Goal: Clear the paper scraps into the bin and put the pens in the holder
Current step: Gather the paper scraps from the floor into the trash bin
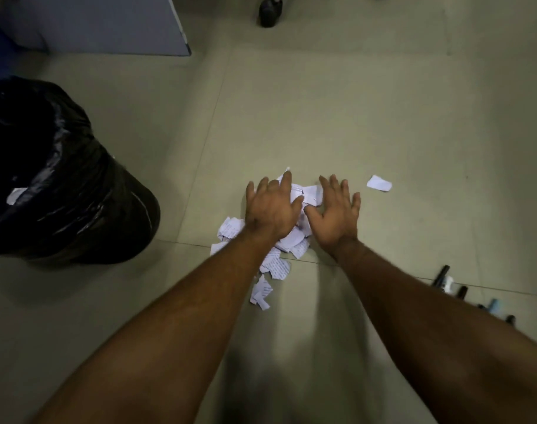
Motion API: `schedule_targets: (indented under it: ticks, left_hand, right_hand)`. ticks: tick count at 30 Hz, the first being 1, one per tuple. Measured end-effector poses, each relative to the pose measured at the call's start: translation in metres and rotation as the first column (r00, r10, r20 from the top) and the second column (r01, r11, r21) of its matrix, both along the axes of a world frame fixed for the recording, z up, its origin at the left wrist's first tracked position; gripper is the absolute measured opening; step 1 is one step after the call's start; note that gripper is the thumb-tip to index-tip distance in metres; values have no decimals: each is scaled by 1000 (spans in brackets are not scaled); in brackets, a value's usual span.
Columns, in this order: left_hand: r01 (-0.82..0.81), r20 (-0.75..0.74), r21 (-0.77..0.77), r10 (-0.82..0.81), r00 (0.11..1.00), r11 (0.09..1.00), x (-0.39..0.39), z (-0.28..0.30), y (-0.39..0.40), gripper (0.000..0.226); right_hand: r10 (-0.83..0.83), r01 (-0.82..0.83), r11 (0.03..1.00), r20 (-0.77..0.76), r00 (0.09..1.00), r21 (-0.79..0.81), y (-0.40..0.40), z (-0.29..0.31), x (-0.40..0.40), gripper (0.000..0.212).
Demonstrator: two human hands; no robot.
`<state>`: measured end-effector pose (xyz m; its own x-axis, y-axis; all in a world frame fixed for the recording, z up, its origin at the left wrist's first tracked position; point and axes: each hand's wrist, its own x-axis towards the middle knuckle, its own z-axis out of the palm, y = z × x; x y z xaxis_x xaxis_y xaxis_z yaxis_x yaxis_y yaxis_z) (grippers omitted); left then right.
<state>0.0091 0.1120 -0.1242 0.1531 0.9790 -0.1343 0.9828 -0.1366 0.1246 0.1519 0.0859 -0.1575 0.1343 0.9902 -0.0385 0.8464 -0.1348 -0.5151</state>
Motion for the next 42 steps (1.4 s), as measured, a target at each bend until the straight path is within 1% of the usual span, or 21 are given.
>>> schedule_targets:
  ticks: [2,4,5,7,9,13,16,18,19,21,23,25,27,29,31,33,35,38,40,41,42]
  left_hand:
    - [-24,86,77,17,996,997,-5,1,-13,57]
    - [-108,180,155,80,980,982,-15,3,-27,54]
    - [-178,208,184,139,968,967,-21,1,-33,52]
    - [-332,215,189,291,932,924,-35,-1,-50,48]
    - [-426,224,141,390,893,894,-43,-2,-66,47]
    - [-483,235,81,454,860,872,-60,2,-93,44]
    - [-541,231,91,511,828,836,-74,14,-122,42]
    - [-629,172,36,615,769,777,-80,27,-139,40]
    - [-682,114,-21,680,725,731,-82,32,-148,40]
    - [-787,41,-162,801,597,595,-83,38,-158,45]
    - [-840,42,-334,897,441,428,-80,39,-164,55]
    - [-830,52,-434,930,364,349,-68,37,-165,61]
    - [-813,124,-471,938,323,342,-51,36,-157,60]
    - [-778,246,-498,923,296,382,-35,39,-143,58]
    - [-732,372,-505,880,294,458,-27,43,-130,56]
    - [-710,441,-471,837,324,523,-27,47,-127,50]
    - [-722,404,-435,833,378,538,-34,46,-131,47]
    - [-732,255,-480,875,411,484,-44,40,-129,59]
    - [-691,333,-540,876,349,481,-41,38,-118,61]
    - [-661,391,-540,851,351,521,-39,37,-112,61]
    - [-642,414,-513,819,397,570,-38,37,-108,63]
  right_hand:
    - [-18,16,997,25,1000,71,-4,3,13,82]
    - [-101,72,986,191,976,150,-5,1,30,75]
    - [-150,117,983,254,955,139,-3,0,39,76]
    - [-190,197,980,279,941,2,0,-2,49,82]
    - [-179,208,972,230,956,-107,0,0,44,83]
    - [-69,76,991,65,995,-110,-21,19,-14,89]
    - [-9,-6,993,-124,992,-119,-48,31,-49,76]
    - [-27,8,994,-174,984,-106,-58,36,-54,77]
    - [-30,17,995,-137,990,-100,-63,37,-53,79]
    - [-69,66,992,-21,997,-110,-66,37,-48,78]
    - [-150,158,969,57,987,-191,-69,39,-49,81]
    - [-183,194,946,65,981,-261,-75,39,-54,84]
    - [-110,108,961,7,994,-254,-81,38,-65,82]
    - [-34,10,983,-130,991,-186,-85,36,-75,74]
    - [-51,25,993,-227,972,-117,-87,37,-75,66]
    - [-113,95,991,-205,972,-98,-87,38,-65,63]
    - [-178,163,976,-97,979,-143,-88,37,-51,66]
    - [-159,161,959,28,987,-231,-91,33,-49,71]
    - [-62,57,968,-15,998,-245,-89,34,-58,67]
    - [-33,16,972,-69,997,-234,-85,37,-63,62]
    - [-39,8,972,-128,991,-234,-79,43,-66,57]
